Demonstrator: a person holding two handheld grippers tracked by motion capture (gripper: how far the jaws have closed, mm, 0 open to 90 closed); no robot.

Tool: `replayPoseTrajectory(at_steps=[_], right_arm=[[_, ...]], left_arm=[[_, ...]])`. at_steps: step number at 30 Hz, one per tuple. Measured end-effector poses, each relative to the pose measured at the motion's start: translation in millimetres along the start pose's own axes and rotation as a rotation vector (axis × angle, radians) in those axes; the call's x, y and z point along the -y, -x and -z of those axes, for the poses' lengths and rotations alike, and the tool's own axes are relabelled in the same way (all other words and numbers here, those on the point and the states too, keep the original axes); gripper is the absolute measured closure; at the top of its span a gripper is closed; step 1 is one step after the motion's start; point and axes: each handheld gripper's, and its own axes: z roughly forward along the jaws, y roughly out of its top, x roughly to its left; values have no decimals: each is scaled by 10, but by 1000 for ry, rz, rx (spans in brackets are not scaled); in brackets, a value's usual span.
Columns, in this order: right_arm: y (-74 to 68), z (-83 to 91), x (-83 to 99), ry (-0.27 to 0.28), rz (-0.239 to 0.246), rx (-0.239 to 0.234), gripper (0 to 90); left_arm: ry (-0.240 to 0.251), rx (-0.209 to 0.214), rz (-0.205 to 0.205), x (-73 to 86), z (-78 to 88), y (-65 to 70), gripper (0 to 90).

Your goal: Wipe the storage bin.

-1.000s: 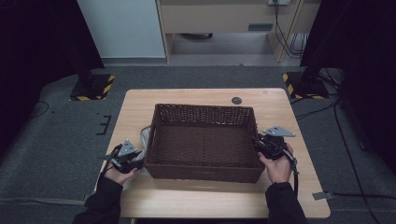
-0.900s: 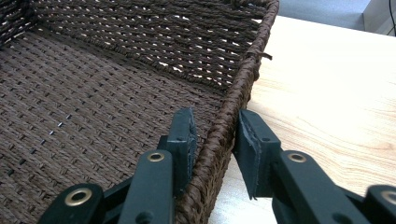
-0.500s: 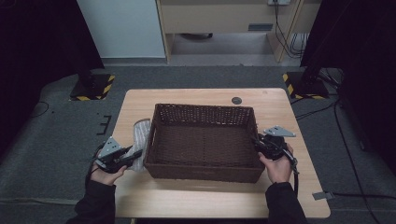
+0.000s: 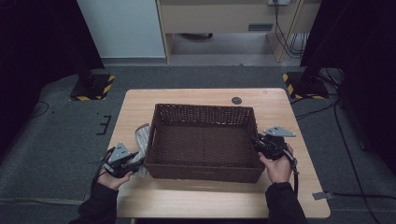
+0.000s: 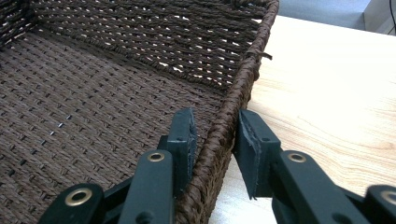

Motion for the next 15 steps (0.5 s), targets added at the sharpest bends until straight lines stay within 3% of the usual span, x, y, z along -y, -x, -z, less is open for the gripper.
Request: replayPoseTrajectory(at_steps=[6,9,15], right_arm=[[-9,-16,-27,-11,23,31,698],[15,-37,-49,-18,31,40,699],[77,-51,-39,-1,10,10,690]], left_arm=[[-43,2,14,41,-108,-44,651],[-79,0,-10,82,-174,-16,649],[-51,-5,21,59,-115,-44,648]])
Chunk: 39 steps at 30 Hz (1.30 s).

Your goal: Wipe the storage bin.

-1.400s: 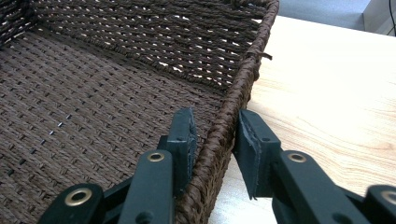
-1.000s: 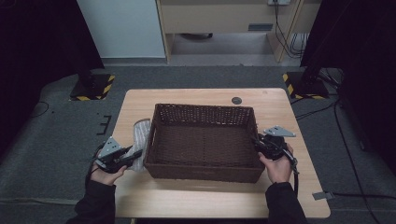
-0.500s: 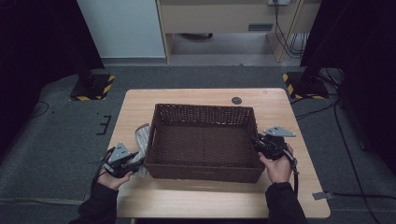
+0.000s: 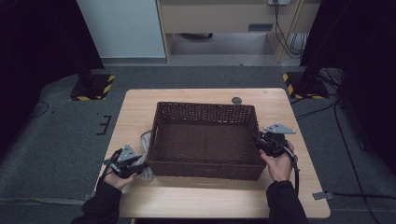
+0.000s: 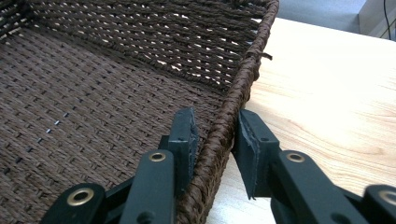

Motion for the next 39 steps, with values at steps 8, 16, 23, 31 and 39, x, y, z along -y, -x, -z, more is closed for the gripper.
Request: replayPoseTrajectory(at_steps=[8,16,23,31,39], right_arm=[[2,13,32,24,-27,-12,683],[-3,17,37,27,-15,-10,676],[-4,17,41,32,-12,-8,676],[-4,20,45,31,-20,-12,676],[-6,18,46,33,-20,-9,676]], left_arm=[[257,10,68,-205,508,-125,647],[170,54,10,-135,308,-45,647],[-20,39,-43,-2,-7,29,649],[116,44,25,-81,355,-98,649],[189,78,-10,-171,560,31,647]])
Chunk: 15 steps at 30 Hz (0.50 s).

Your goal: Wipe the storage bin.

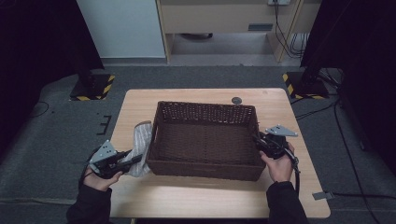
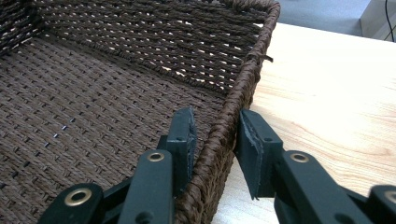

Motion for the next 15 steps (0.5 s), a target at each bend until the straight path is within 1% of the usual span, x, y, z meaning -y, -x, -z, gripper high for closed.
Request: replayPoseTrajectory(at_steps=[1,2,4,5,8,9,10,11,13,14,15], right_arm=[[1,0,0,0,1,0,676],[1,0,0,0,1,0,676],[1,0,0,1,-1,-2,676],[1,0,0,0,-1,-3,676],[0,0,0,1,-1,-2,676],[0,0,0,1,-1,-2,676],[-1,0,0,1,-2,-1,676],[0,0,0,1,-1,-1,676],[-1,0,0,1,-1,0,676],[-1,0,0,1,-1,-1,676],[1,0,1,2,-1,-1,677]], left_arm=[[-15,0,-2,23,-33,11,647],[-15,0,-2,23,-33,11,648],[-67,3,0,127,-138,39,648],[-82,4,0,153,-164,48,648],[-155,4,-17,263,-270,86,648],[-155,4,-17,263,-270,86,648],[-192,1,-18,312,-318,99,648],[-214,2,-23,340,-344,108,648],[-213,-1,-19,351,-339,106,648],[-200,1,-3,341,-305,92,648],[-190,-1,0,330,-272,81,648]])
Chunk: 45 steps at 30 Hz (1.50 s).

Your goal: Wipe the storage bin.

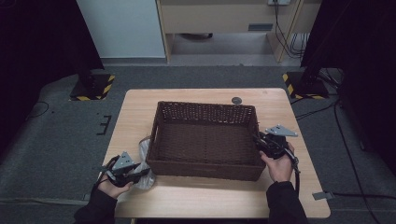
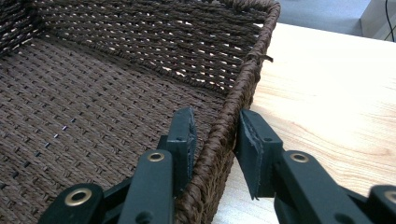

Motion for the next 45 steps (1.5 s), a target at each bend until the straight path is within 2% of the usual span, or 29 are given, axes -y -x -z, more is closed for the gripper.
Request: replayPoseTrajectory(at_steps=[4,5,7,10,13,15,18,20,23,24,25,28,30,34,36,40,43,45], right_arm=[[1,0,1,1,-1,-1,677],[0,0,1,0,-1,0,677],[-1,0,1,0,0,1,677],[-1,0,0,0,1,2,677],[-2,1,0,-1,0,2,677],[-2,0,0,0,2,2,677],[-3,0,0,0,2,2,677],[-3,0,0,0,2,2,677],[0,1,0,0,7,2,677],[0,1,0,0,7,2,677],[-2,1,-1,-1,5,2,677],[-2,0,-1,0,4,2,677],[-1,0,-1,0,4,2,677],[0,-1,-1,0,4,2,677],[-1,-1,-1,0,1,2,676],[0,-1,-2,0,2,1,676],[-1,-1,-1,-1,0,1,676],[0,-1,-1,0,0,-1,676]], left_arm=[[102,-15,31,-58,281,-38,646],[140,-17,40,-92,373,-32,647],[186,-12,46,-154,491,-4,646],[220,-11,37,-251,598,97,646],[175,-31,23,-242,518,193,646],[154,-48,23,-200,459,210,646],[142,-48,51,-135,406,201,645],[74,-55,49,-41,294,197,646],[-14,-41,39,53,105,198,646],[-14,-41,39,53,105,198,646],[-52,-40,33,92,18,202,646],[-47,-39,37,95,26,191,646],[-17,-51,56,91,101,144,646],[56,-124,109,47,299,26,646],[68,-176,139,47,359,-54,645],[38,-255,202,99,344,-207,643],[17,-272,231,128,276,-285,639],[-8,-279,232,145,208,-322,634]])
